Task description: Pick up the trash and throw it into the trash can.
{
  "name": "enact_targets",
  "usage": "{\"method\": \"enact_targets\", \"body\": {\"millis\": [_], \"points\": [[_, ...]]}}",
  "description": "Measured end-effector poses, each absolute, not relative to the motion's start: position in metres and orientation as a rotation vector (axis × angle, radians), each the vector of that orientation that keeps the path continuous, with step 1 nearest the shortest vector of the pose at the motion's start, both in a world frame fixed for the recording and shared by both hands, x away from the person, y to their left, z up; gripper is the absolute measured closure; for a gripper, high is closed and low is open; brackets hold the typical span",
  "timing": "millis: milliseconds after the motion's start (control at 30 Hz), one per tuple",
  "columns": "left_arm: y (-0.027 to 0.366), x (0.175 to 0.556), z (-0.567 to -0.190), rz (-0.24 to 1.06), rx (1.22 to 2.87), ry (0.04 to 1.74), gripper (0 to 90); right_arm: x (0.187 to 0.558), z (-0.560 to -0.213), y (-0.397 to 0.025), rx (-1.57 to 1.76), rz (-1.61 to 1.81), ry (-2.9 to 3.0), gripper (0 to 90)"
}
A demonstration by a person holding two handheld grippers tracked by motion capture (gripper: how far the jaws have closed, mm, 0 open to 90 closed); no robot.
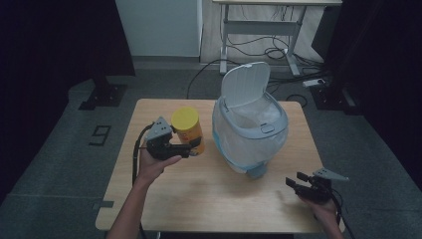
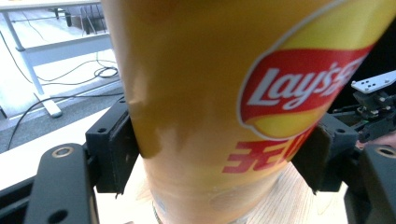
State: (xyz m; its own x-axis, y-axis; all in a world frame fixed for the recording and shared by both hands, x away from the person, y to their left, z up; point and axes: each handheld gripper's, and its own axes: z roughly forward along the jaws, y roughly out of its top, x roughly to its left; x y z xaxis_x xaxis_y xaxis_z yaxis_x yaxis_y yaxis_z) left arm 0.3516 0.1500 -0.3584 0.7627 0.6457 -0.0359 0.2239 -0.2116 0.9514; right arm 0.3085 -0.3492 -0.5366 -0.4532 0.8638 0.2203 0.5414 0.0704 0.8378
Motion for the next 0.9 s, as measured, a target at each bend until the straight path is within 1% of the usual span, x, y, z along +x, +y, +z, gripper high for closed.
{"method": "enact_targets", "body": {"millis": [900], "points": [[0.139,0.359,-0.337,0.44,1.77,0.65,24.6,0.309,-0.538,-0.351,1.42,1.318,2.033,34.6]]}}
